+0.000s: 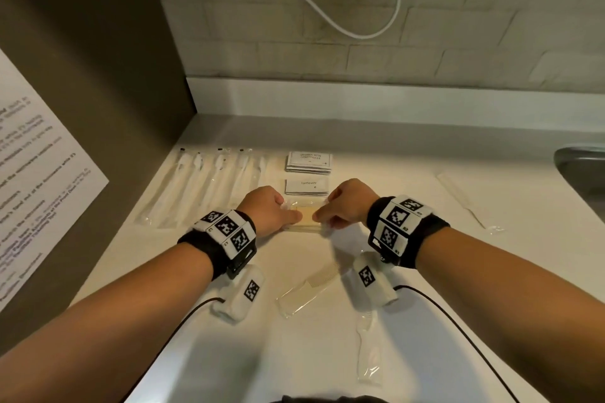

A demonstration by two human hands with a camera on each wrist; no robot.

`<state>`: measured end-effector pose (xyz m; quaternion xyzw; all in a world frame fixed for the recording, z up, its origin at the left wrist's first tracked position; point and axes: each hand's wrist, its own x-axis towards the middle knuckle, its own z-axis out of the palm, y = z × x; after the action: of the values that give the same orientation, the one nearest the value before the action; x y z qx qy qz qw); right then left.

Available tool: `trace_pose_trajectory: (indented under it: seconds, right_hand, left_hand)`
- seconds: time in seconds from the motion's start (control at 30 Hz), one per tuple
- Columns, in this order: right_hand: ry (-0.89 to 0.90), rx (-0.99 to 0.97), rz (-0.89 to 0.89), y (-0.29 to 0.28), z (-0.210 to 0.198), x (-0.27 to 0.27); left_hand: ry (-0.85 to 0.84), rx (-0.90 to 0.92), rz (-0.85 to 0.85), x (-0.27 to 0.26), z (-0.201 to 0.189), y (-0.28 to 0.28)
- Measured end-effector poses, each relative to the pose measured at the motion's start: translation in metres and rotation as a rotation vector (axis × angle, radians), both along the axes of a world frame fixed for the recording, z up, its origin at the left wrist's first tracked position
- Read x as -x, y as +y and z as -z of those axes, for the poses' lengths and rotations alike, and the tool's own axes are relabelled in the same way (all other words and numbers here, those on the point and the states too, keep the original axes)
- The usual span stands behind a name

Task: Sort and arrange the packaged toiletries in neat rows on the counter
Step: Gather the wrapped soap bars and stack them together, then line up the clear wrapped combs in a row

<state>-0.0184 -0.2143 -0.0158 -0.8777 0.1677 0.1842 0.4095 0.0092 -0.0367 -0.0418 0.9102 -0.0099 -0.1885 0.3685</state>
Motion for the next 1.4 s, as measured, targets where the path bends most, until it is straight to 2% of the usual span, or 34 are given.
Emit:
trace_pose_trajectory:
  seconds: [0.1, 0.27, 0.43, 0.53, 0.67, 0.8, 0.93, 1.03, 1.17, 1.3, 1.4]
  right_hand:
    - [-0.014, 0.041, -0.01, 0.0, 0.001, -0.001]
    - [-0.011, 0.086, -0.071, 0.0, -0.002, 0.0]
    - [-0.064, 0.145, -0.101, -0.006, -0.022, 0.012]
    - [-0.12, 0.21, -0.114, -0.016, -0.039, 0.029]
    - [-0.091, 0.358, -0.229, -0.024, -0.046, 0.067]
    - [0.079, 0.506, -0.326, -0.025, -0.027, 0.1]
    - [0.135, 0.55, -0.364, -0.022, -0.011, 0.124]
    - [0.102, 0.51, -0.313, -0.022, -0.013, 0.134]
    - [0.07, 0.516, -0.252, -0.029, -0.009, 0.142]
    - [0.106, 0.431, -0.24, -0.044, -0.005, 0.147]
    - [0.064, 0.34, -0.21, -0.063, -0.012, 0.151]
  left_hand:
    - [-0.051, -0.113, 0.034, 0.001, -0.003, 0.0]
    - [-0.07, -0.173, 0.058, 0.004, -0.01, -0.002]
    - [-0.065, -0.107, 0.035, 0.008, -0.025, 0.004]
    - [-0.12, -0.038, 0.035, 0.021, -0.037, 0.009]
    - [-0.095, -0.025, 0.253, 0.057, -0.04, 0.008]
    - [-0.075, -0.18, 0.355, 0.087, -0.025, -0.005]
    - [-0.117, -0.396, 0.427, 0.105, -0.015, -0.021]
    - [-0.122, -0.473, 0.432, 0.108, -0.017, -0.03]
    - [0.005, -0.387, 0.323, 0.106, -0.016, -0.035]
    - [0.091, -0.444, 0.403, 0.106, -0.024, -0.04]
    - [0.089, -0.346, 0.403, 0.105, -0.029, -0.048]
